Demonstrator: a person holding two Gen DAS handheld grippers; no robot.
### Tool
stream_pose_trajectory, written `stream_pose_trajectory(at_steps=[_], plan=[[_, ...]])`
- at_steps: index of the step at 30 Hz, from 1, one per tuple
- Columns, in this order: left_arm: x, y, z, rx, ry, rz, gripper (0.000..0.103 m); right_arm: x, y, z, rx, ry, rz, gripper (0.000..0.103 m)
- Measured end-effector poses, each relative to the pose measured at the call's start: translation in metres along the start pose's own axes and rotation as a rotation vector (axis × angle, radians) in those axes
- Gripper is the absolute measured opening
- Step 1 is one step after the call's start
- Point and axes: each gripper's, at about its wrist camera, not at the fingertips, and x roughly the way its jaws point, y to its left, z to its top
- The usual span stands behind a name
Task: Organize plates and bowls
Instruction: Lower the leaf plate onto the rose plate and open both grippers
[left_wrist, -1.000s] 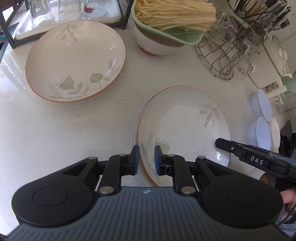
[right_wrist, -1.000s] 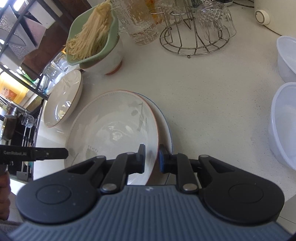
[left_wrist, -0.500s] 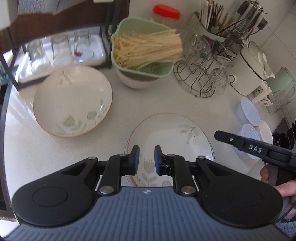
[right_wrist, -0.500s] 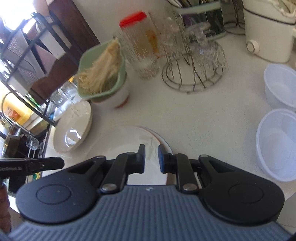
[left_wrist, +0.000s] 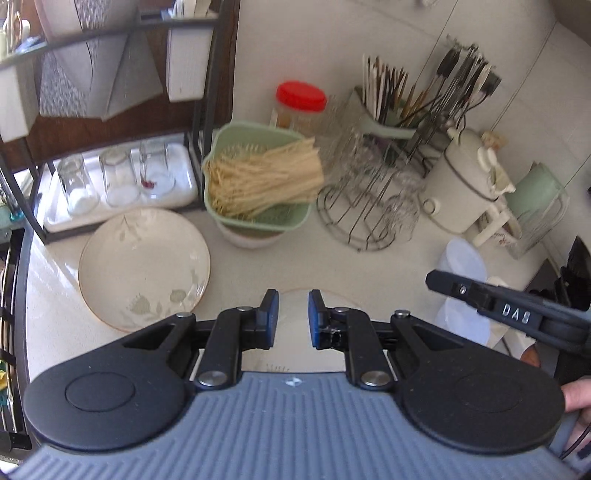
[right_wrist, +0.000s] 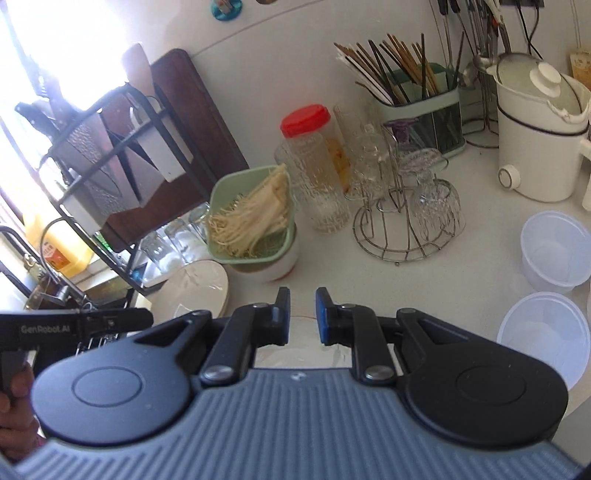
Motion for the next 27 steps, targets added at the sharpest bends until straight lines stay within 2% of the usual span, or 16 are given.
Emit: stream_pose_trajectory(at_steps=[4, 7, 22, 27], plan=[[-0.009, 0.002, -0.004, 0.012, 0.000, 0.003, 0.018, -0.013, 0.009, -0.001, -0.044, -0.043, 0.009, 0.019], [-0.015, 0.005, -0.010, 0.012, 0.005, 0.019, 0.018, -0.015, 0.012, -0.003, -0.067, -0.037, 0.017, 0.019], [-0.040, 0.028, -0.036, -0.105, -0.036, 0.059, 0.019, -0.011, 0.039, -0.016, -0.123, 0.024, 0.082, 0.019], [-0.057, 0.047, -0.054, -0.157, -0.044, 0.080, 0.019, -0.006, 0.057, -0.023, -0.153, 0.064, 0.107, 0.019]])
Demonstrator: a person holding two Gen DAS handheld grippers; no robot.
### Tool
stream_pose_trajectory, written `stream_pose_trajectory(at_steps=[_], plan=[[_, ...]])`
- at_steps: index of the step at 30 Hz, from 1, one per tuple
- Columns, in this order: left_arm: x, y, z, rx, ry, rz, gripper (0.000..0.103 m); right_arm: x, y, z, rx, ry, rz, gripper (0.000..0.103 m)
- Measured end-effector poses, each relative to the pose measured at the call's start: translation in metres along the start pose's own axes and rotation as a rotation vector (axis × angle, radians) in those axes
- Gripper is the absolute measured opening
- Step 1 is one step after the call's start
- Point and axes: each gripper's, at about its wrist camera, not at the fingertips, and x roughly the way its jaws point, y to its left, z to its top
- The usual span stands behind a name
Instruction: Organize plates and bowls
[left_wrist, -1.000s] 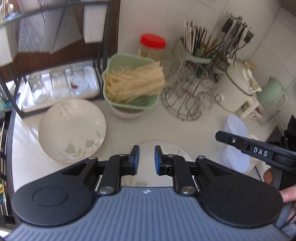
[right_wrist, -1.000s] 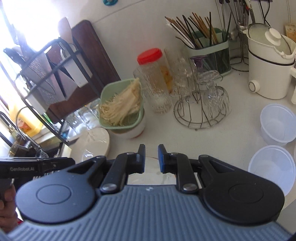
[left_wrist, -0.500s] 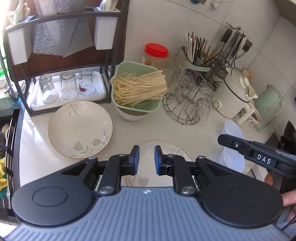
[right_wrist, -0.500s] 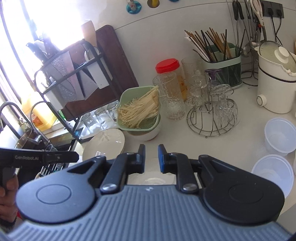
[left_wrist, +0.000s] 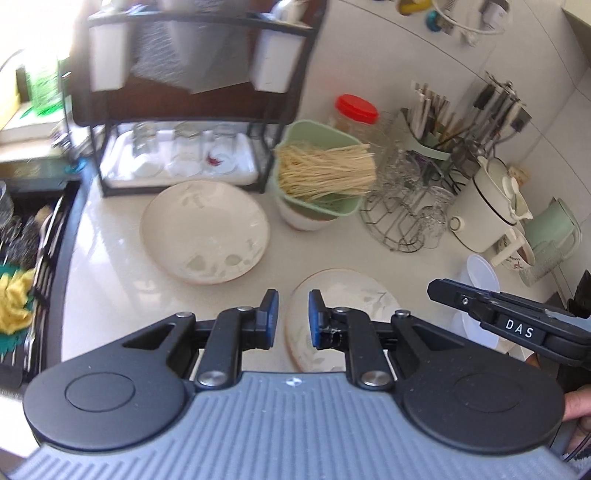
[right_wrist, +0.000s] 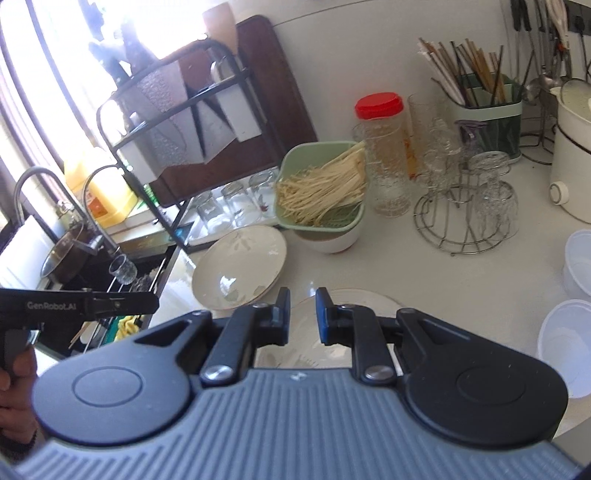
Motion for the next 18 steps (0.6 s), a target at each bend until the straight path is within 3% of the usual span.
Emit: stream_pose_trajectory(at_steps=[9, 18], plan=[[-0.034, 0.056, -0.031, -0.075, -0.017, 0.028, 0.019, 0.011, 0.054, -0.020, -0.039, 0.046, 0.023, 0.019], [-0.052, 0.106, -0.051, -0.056, 0.011, 0.001, 0.023, 0.023, 0.106, -0.053, -0.007, 0.070, -0.005, 0.019]])
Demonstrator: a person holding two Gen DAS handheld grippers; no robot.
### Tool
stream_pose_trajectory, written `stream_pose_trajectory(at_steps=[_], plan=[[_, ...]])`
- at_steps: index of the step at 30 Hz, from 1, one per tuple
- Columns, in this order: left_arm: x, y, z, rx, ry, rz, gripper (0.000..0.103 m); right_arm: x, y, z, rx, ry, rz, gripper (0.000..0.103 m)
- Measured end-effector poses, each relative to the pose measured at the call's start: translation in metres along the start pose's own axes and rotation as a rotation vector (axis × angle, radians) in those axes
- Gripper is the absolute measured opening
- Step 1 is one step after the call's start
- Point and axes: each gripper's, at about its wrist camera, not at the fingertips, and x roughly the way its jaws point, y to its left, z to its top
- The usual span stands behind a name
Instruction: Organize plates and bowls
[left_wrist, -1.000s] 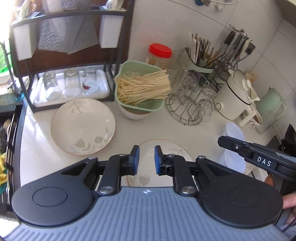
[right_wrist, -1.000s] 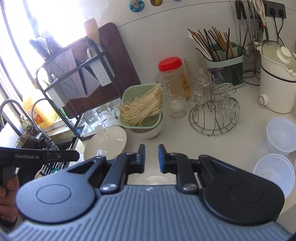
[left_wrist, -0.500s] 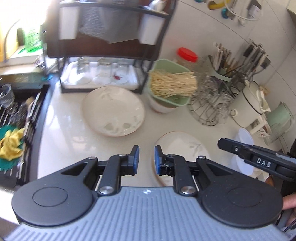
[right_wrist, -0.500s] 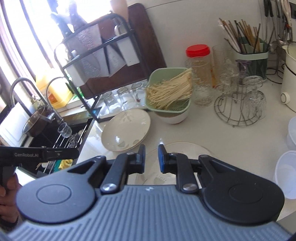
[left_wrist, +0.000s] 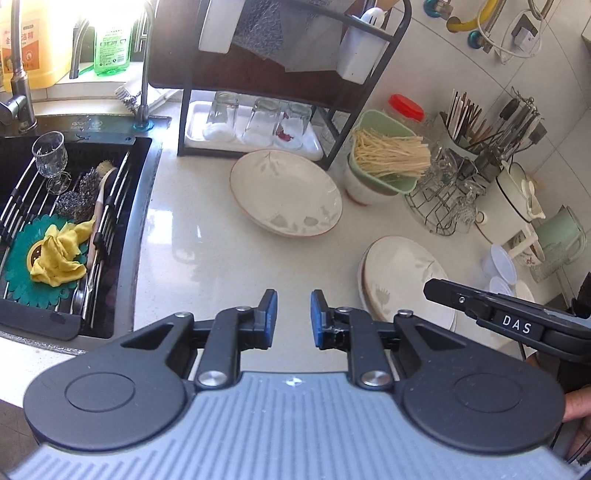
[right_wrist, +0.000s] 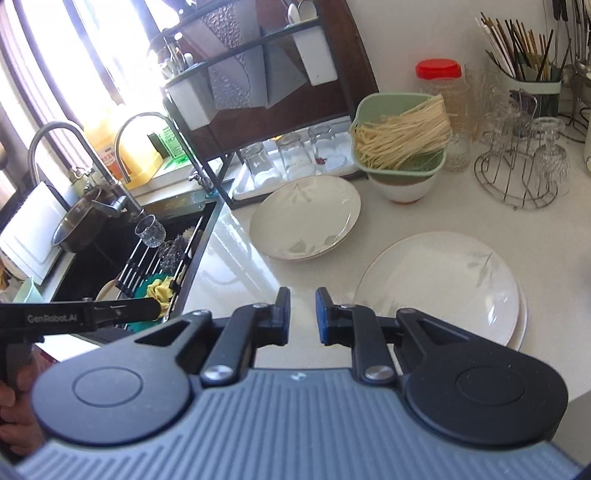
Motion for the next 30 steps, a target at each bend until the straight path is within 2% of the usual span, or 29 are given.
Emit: stream_pose_trajectory(at_steps=[6, 11, 14, 15, 16, 17, 19, 21, 27, 30], plan=[[0.009, 0.029, -0.007, -0.018, 0.031, -0.004, 0.023, 0.007, 0.017, -0.013, 0.052, 0.024, -0.048, 0.019], [0.026, 0.039, -0.006, -0.018, 0.071, -0.006, 0.025, 0.009, 0.014, -0.015, 0.072, 0.030, -0.086, 0.019], [0.039, 0.044, 0.000, -0.033, 0.083, 0.003, 0.037, 0.016, 0.008, -0.007, 0.085, 0.045, -0.096, 0.019], [0.043, 0.047, 0.002, -0.047, 0.079, 0.014, 0.052, 0.018, 0.005, -0.004, 0.088, 0.048, -0.094, 0.019], [0.047, 0.049, 0.005, -0.059, 0.075, 0.029, 0.059, 0.020, 0.001, 0.001, 0.095, 0.052, -0.095, 0.021], [0.049, 0.051, 0.009, -0.068, 0.068, 0.039, 0.059, 0.023, -0.004, 0.006, 0.103, 0.057, -0.097, 0.024], [0.057, 0.055, 0.018, -0.088, 0.056, 0.047, 0.059, 0.029, -0.014, 0.016, 0.115, 0.057, -0.094, 0.049], [0.065, 0.058, 0.027, -0.105, 0.054, 0.059, 0.059, 0.038, -0.022, 0.025, 0.112, 0.046, -0.099, 0.057], [0.097, 0.065, 0.056, -0.158, 0.037, 0.069, 0.060, 0.072, -0.045, 0.053, 0.112, 0.054, -0.076, 0.057], [0.119, 0.069, 0.073, -0.182, 0.033, 0.028, 0.060, 0.093, -0.057, 0.066, 0.119, 0.067, -0.062, 0.056]])
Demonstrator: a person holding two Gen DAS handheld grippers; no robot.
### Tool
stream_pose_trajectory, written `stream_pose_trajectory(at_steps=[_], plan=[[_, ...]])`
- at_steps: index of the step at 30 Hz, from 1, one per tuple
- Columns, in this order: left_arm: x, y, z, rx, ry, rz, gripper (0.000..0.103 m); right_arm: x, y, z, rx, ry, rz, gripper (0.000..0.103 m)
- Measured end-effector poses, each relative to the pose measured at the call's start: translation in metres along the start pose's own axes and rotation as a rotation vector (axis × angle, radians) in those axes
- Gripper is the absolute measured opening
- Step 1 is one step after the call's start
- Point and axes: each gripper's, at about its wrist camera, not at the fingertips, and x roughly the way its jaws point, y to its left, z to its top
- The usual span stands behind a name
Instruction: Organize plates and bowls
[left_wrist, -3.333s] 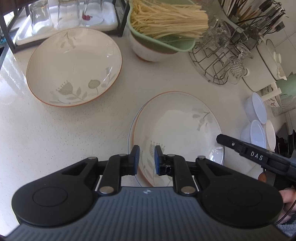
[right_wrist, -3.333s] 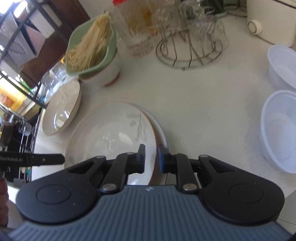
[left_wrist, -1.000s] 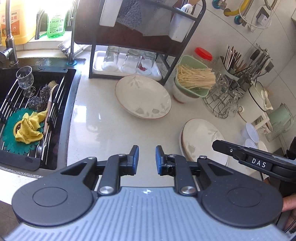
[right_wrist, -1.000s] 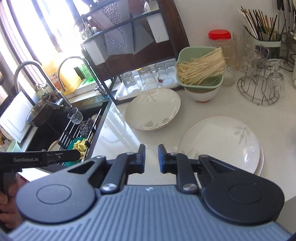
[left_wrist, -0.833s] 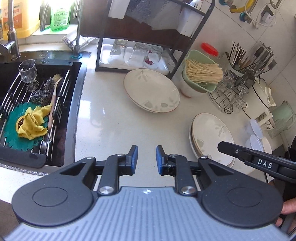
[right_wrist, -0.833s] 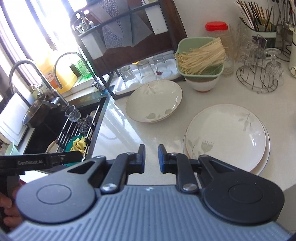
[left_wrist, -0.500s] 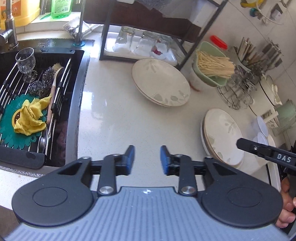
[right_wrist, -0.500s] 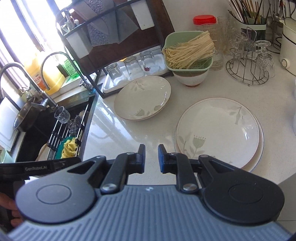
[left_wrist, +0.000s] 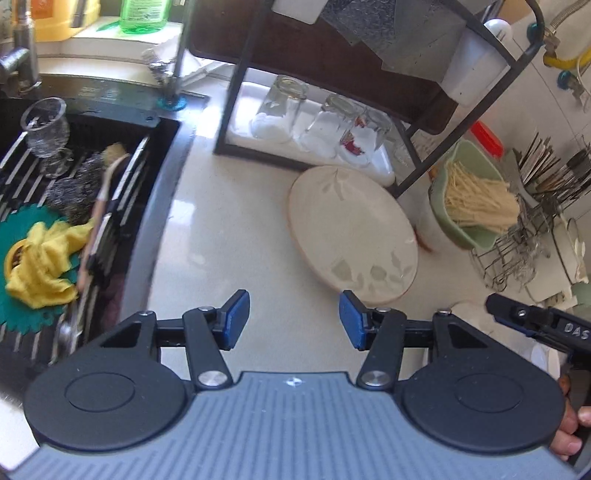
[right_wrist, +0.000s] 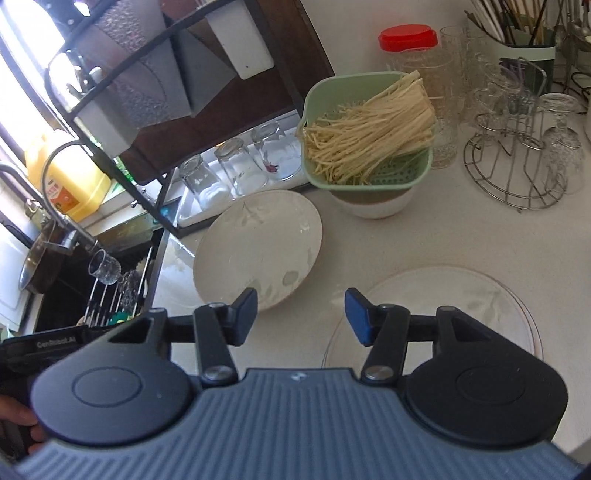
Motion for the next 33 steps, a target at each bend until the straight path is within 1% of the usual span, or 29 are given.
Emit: stream_pose_trajectory(at_steps=[2, 4, 5, 7, 8, 11, 14, 17, 19, 21, 22, 23, 25, 27, 29, 31, 33], plan=[[0.017, -0.001, 0.014, -0.012, 0.007, -0.010, 0.060, 0.015, -0.007, 0.011, 0.002, 0.012, 0.005, 0.056], [0.033, -0.006, 0.026, 0.019, -0.006, -0.004, 0.060, 0.028, -0.015, 0.024, -0.007, 0.021, 0.018, 0.056], [0.041, -0.007, 0.032, 0.026, 0.000, -0.007, 0.060, 0.036, -0.020, 0.031, -0.004, 0.025, 0.017, 0.055], [0.057, -0.006, 0.041, 0.012, 0.004, -0.034, 0.060, 0.052, -0.027, 0.042, 0.007, 0.047, 0.024, 0.054], [0.065, -0.005, 0.044, -0.003, 0.002, -0.031, 0.060, 0.060, -0.029, 0.046, -0.001, 0.061, 0.021, 0.054], [0.085, -0.003, 0.050, -0.022, 0.008, -0.004, 0.060, 0.080, -0.029, 0.051, -0.056, 0.067, 0.015, 0.052], [0.102, 0.004, 0.055, -0.057, 0.017, 0.000, 0.059, 0.101, -0.035, 0.055, 0.000, 0.116, 0.070, 0.048], [0.114, 0.006, 0.058, -0.053, 0.031, 0.008, 0.058, 0.119, -0.036, 0.053, 0.026, 0.144, 0.087, 0.041], [0.121, 0.005, 0.057, -0.041, 0.038, 0.031, 0.058, 0.127, -0.035, 0.052, 0.028, 0.153, 0.094, 0.033], [0.126, 0.003, 0.055, -0.031, 0.044, 0.041, 0.052, 0.134, -0.032, 0.052, 0.007, 0.156, 0.076, 0.026], [0.129, 0.001, 0.055, -0.021, 0.039, 0.045, 0.047, 0.136, -0.031, 0.052, -0.001, 0.157, 0.068, 0.026], [0.131, -0.001, 0.054, -0.003, 0.029, 0.053, 0.046, 0.140, -0.031, 0.053, 0.001, 0.159, 0.067, 0.025], [0.137, -0.002, 0.056, 0.032, 0.031, 0.070, 0.041, 0.146, -0.033, 0.054, 0.012, 0.171, 0.087, 0.020], [0.142, -0.001, 0.058, 0.041, 0.031, 0.082, 0.037, 0.153, -0.033, 0.056, 0.000, 0.181, 0.103, 0.019], [0.144, -0.001, 0.060, 0.043, 0.023, 0.088, 0.035, 0.156, -0.034, 0.059, -0.003, 0.184, 0.109, 0.019], [0.147, 0.001, 0.061, 0.032, 0.029, 0.072, 0.029, 0.159, -0.037, 0.060, 0.022, 0.185, 0.129, 0.019], [0.149, 0.003, 0.060, 0.017, 0.024, 0.056, 0.029, 0.161, -0.039, 0.059, 0.034, 0.191, 0.139, 0.019]])
